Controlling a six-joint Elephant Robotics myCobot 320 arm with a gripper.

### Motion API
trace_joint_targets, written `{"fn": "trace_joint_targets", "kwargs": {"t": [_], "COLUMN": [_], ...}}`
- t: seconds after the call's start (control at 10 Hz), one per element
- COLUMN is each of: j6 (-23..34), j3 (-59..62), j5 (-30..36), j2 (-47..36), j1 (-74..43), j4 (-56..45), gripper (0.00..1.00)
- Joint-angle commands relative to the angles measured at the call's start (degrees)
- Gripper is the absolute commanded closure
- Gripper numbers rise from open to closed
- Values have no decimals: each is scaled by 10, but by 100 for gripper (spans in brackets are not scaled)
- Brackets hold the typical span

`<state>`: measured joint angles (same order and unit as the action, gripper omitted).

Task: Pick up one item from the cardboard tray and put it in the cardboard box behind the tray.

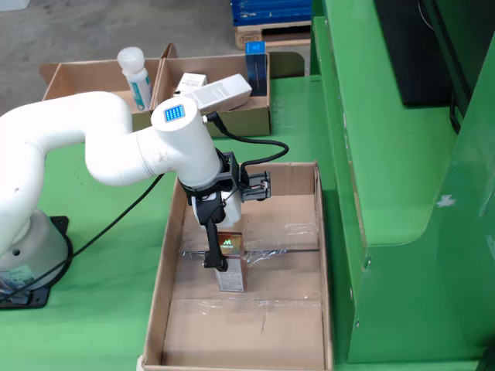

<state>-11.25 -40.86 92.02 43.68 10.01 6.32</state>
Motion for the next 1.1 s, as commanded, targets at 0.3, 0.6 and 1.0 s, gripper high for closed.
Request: {"fn": "trace_joint_targets", "kwargs": {"t": [0.3,0.6,1.0], "j6": [3,3,3], "j3": [18,18,18], "j5": [-1,-1,-1], "j2": [-15,-15,-15], "j1": [-4,-4,-4], "j4": [6,6,6], "gripper": [90,100,100]}}
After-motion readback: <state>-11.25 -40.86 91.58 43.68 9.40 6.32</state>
